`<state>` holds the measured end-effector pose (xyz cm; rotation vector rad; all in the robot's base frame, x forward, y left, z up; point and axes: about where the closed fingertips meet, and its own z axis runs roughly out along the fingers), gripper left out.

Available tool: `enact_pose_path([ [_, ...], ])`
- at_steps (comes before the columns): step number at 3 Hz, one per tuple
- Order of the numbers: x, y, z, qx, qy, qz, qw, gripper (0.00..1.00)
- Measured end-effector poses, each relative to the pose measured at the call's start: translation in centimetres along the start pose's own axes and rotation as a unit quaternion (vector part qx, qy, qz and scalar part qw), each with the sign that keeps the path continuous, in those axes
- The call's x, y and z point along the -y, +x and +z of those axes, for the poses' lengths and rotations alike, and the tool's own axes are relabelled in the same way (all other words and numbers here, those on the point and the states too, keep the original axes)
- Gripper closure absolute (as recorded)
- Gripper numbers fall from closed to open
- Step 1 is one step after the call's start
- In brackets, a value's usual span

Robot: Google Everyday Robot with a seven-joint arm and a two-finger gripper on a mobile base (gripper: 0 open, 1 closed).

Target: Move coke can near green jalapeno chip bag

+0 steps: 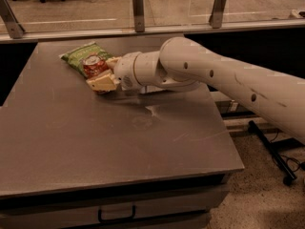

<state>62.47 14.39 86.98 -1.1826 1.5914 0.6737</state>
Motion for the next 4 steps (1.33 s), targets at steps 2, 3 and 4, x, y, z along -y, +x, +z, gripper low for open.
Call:
enact_pose_path([
  [2,0.8,-0.1,0.5,-0.004,0.011,-0.002,0.9999,0.37],
  [3,1.2,-0.3,-0.4,-0.008,0.018,-0.009,0.9998,0.13],
  [4,1.7,-1.0,-2.5,-0.018,0.037,-0.022,0.9989,0.00],
])
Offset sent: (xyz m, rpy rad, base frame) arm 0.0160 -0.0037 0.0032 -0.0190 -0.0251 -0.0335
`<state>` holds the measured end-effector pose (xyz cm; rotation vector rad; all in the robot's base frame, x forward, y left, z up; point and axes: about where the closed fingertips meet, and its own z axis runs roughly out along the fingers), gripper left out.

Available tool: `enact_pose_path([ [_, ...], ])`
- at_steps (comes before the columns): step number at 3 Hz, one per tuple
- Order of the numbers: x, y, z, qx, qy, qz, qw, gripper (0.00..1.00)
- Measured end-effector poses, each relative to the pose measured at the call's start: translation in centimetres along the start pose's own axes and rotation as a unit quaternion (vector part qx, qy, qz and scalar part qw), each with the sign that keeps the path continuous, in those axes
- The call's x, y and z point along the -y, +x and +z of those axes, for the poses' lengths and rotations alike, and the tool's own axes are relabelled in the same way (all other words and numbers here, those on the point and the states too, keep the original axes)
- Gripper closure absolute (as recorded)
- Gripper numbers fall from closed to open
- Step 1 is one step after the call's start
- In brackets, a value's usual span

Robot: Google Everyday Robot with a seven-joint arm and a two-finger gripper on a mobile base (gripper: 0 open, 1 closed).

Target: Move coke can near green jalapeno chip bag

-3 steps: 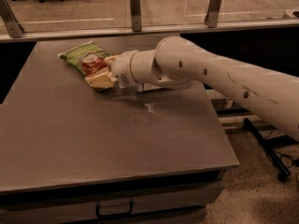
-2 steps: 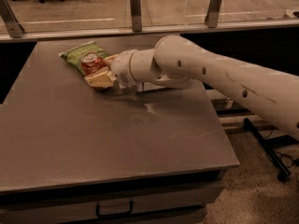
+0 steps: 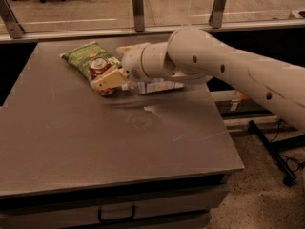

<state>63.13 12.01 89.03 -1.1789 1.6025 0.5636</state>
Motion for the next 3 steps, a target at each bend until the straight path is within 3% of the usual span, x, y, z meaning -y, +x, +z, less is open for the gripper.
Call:
enact_pose_path([
  [2,1.9,-4.0,-6.9,0.012,0.025,-0.045,0.9986,0.00],
  [3,2.0,-4.1,-7.3,0.012,0.026,-0.047,0.9985,0.00],
])
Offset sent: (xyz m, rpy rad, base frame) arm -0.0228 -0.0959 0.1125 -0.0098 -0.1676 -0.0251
